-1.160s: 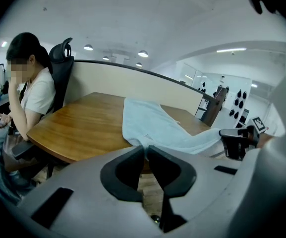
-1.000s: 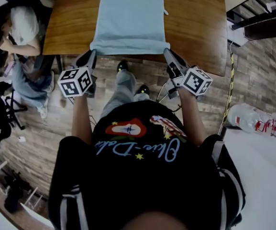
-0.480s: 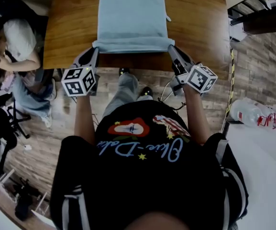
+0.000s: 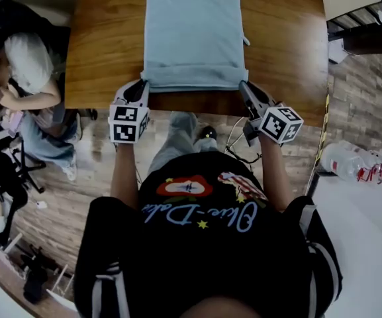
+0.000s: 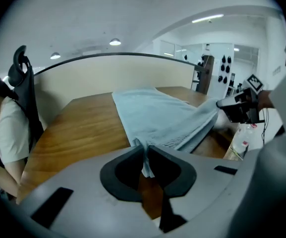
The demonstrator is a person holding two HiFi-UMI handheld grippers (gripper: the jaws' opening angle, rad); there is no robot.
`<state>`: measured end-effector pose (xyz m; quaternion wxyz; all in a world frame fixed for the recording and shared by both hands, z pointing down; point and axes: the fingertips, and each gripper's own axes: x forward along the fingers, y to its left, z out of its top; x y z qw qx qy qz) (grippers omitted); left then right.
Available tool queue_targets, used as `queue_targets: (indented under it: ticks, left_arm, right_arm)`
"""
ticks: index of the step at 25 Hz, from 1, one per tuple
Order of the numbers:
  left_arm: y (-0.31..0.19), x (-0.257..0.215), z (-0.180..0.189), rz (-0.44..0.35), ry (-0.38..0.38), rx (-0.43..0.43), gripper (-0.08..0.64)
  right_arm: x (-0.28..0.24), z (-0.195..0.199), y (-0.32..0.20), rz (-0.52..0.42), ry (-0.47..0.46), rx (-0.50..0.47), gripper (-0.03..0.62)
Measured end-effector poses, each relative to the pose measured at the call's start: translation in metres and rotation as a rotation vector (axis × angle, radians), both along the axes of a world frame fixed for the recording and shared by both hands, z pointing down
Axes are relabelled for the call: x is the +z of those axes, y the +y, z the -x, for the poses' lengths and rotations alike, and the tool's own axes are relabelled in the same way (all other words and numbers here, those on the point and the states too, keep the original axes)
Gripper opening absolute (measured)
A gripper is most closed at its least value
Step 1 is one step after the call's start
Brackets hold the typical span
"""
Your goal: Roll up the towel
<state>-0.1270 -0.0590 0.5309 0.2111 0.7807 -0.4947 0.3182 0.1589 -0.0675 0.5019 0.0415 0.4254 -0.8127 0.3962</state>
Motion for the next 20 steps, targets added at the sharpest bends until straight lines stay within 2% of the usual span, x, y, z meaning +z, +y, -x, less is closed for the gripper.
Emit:
queue_targets:
  ticks: [4,6,9,11,13,15,17,19,20]
  left_arm:
    - [-0.001,0.004,0.003,-0.004,-0.063,0.01,0.047]
    - [0.0,0.007,0.004,-0.001,-0.105,0.015,0.1]
    - [0.001,0.007,0.009,-0.009,-0.138,0.002,0.158]
    - [0.002,0.003,0.014,-0.027,-0.098,-0.034,0.167]
    - [0.005,-0.002,0.021,-0.043,-0.017,-0.091,0.179]
    - [0.008,-0.008,0.032,-0.058,0.064,-0.155,0.184]
    - [0.011,-0.019,0.041,-0.087,0.112,-0.209,0.198]
    - [0.015,-0.031,0.046,-0.131,0.1,-0.218,0.198]
    - [0.018,-0.038,0.045,-0.157,0.062,-0.191,0.198]
  right_arm:
    - [0.012,-0.001,0.0,-0.001,0.124,-0.036,0.015]
    - [0.015,-0.005,0.0,-0.006,0.189,-0.048,0.016]
    - [0.018,-0.013,-0.002,-0.003,0.251,-0.034,0.12]
    - [0.016,-0.019,-0.004,-0.014,0.271,-0.012,0.153]
    - [0.008,-0.027,-0.005,-0.048,0.258,0.04,0.171]
    - [-0.006,-0.037,-0.008,-0.109,0.239,0.094,0.183]
    - [-0.021,-0.042,-0.009,-0.18,0.256,0.089,0.183]
    - [-0.033,-0.039,-0.008,-0.26,0.312,0.024,0.183]
    - [-0.04,-0.034,-0.007,-0.307,0.35,-0.023,0.183]
